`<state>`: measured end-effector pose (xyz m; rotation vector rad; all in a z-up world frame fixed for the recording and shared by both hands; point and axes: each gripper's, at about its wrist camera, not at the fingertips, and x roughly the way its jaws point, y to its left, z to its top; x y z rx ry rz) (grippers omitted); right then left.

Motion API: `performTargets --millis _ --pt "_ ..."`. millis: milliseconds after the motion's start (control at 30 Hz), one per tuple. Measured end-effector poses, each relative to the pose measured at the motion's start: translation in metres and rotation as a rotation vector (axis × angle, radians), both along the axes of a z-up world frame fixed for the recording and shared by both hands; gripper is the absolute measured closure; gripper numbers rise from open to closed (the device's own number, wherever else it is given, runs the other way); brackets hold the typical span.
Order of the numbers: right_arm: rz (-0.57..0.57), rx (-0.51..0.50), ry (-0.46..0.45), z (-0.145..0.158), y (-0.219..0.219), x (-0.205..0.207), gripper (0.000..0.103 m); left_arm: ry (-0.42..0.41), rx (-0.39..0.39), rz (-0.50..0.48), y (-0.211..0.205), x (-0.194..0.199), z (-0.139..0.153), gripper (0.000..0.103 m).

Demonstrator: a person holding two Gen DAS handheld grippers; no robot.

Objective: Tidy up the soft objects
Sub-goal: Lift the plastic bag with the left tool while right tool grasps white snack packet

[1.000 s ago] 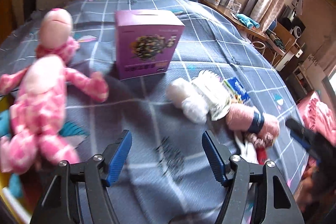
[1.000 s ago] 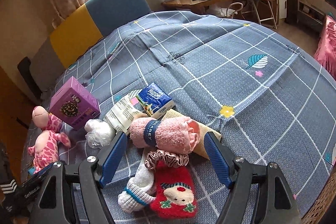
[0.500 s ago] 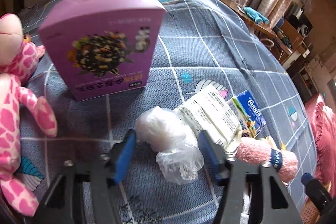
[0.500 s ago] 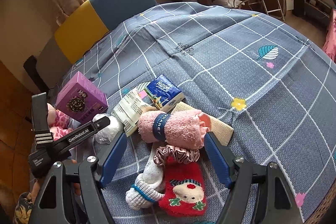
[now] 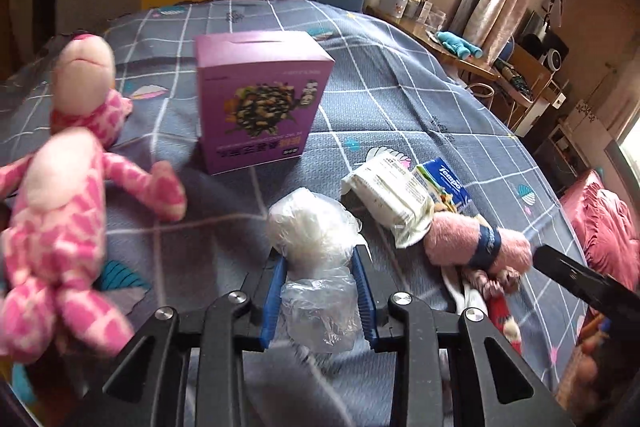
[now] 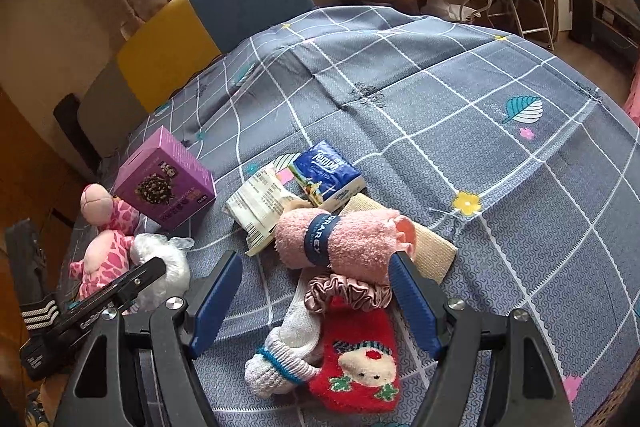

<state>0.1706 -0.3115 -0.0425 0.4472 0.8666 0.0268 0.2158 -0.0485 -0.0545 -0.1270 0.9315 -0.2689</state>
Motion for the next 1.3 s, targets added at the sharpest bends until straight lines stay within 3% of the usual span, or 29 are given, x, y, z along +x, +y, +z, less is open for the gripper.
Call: performTargets --millis 167,433,767,1000,1033,1133,1300 --pt "0.154 -0.044 0.007 0.002 0.032 0.005 0.026 -0.020 -0.002 0.000 0.025 -0.038 0.011 0.070" --pt "0.450 -0.256 0.043 -0.001 0.095 0.062 0.026 -0.026 -0.056 0.002 0.057 -0.082 0.019 0.070" --pt "0.511 -0.468 0.177 -0.036 0.112 0.150 0.026 -0.005 -0.104 0.025 0.086 -0.102 0.017 0.070" --pt "0.556 -0.496 0.251 -0.058 0.116 0.171 0.026 0.000 -0.117 0.031 0.089 -0.104 0.018 0.070" --pt "0.562 -0.503 0.261 -0.062 0.117 0.172 0.031 -0.001 -0.116 0.030 0.089 -0.105 0.018 0.070" --pt "0.570 -0.513 0.272 -0.071 0.120 0.172 0.044 -0.009 -0.111 0.031 0.089 -0.108 0.020 0.070" --pt "0.568 -0.504 0.181 -0.050 0.132 0.151 0.046 -0.026 -0.106 0.037 0.090 -0.114 0.024 0.070"
